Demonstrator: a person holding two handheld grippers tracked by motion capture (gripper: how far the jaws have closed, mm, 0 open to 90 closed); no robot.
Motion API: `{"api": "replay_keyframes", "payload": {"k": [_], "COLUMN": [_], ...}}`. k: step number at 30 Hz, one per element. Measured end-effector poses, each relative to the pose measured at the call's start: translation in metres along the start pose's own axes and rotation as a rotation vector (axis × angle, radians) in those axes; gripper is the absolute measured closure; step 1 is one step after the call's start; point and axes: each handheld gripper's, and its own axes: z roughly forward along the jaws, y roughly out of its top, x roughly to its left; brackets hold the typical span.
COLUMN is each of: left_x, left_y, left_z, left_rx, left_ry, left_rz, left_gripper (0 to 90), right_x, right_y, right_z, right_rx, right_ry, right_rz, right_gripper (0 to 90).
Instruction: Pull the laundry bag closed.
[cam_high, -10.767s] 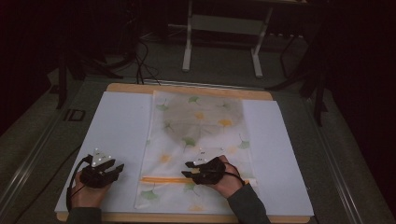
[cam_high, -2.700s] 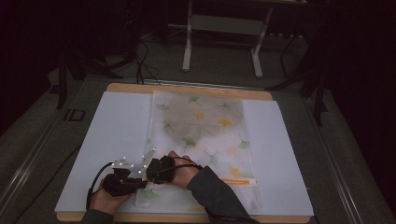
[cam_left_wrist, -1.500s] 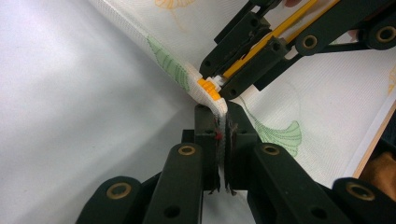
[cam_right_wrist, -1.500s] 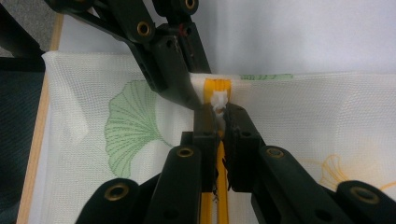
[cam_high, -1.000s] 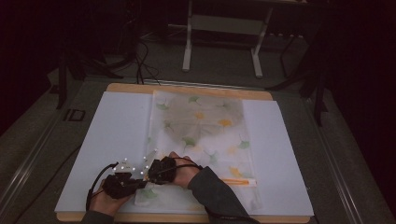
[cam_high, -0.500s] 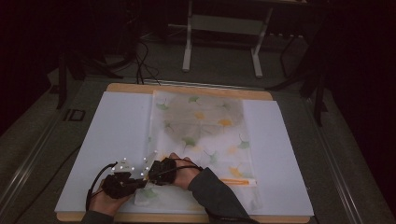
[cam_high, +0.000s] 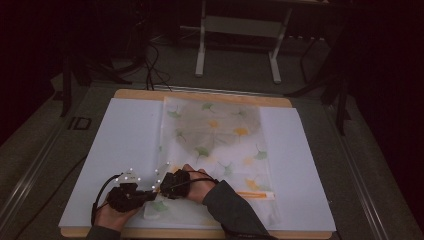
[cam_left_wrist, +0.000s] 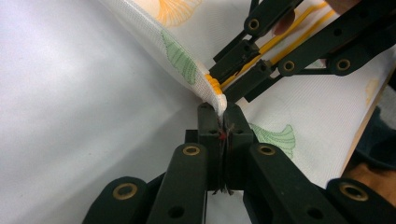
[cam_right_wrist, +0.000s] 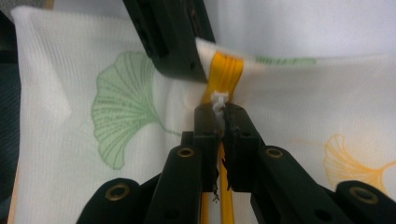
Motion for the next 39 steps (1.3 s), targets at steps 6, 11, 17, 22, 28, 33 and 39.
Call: {"api": "replay_keyframes", "payload": {"k": [6,11,17,22,28,33,39], "left_x": [0.000,0.001,0.001,0.001,0.002,0.002,0.003], "left_y": [0.000,0.000,0.000,-0.001,-0.001,-0.001,-0.002], "left_z": [0.000,-0.001,-0.002,-0.003,-0.003,-0.004,-0.004], "left_rx": [-0.004,-0.004,-0.004,-0.008,-0.012,-0.013,-0.013], "left_ry": [-0.005,-0.006,-0.009,-0.010,-0.013,-0.017,-0.018], "left_rz": [-0.001,-0.001,0.006,0.005,0.001,-0.001,-0.006], "left_gripper": [88.8,88.7,88.8,88.7,88.7,88.7,88.8], "right_x": [0.001,0.003,0.004,0.004,0.005,0.006,0.006], "right_y": [-0.003,-0.003,-0.004,-0.007,-0.009,-0.011,-0.013], "right_z": [-0.002,-0.002,-0.005,-0.006,-0.008,-0.010,-0.012], "right_rx": [0.015,0.035,0.049,0.066,0.087,0.108,0.123], "right_ry": [-0.003,-0.017,-0.018,-0.017,-0.022,-0.024,-0.027], "right_rz": [0.003,-0.008,-0.007,-0.004,-0.011,-0.013,-0.020], "right_gripper": [85.0,85.1,85.2,85.2,85.3,85.3,85.4]}}
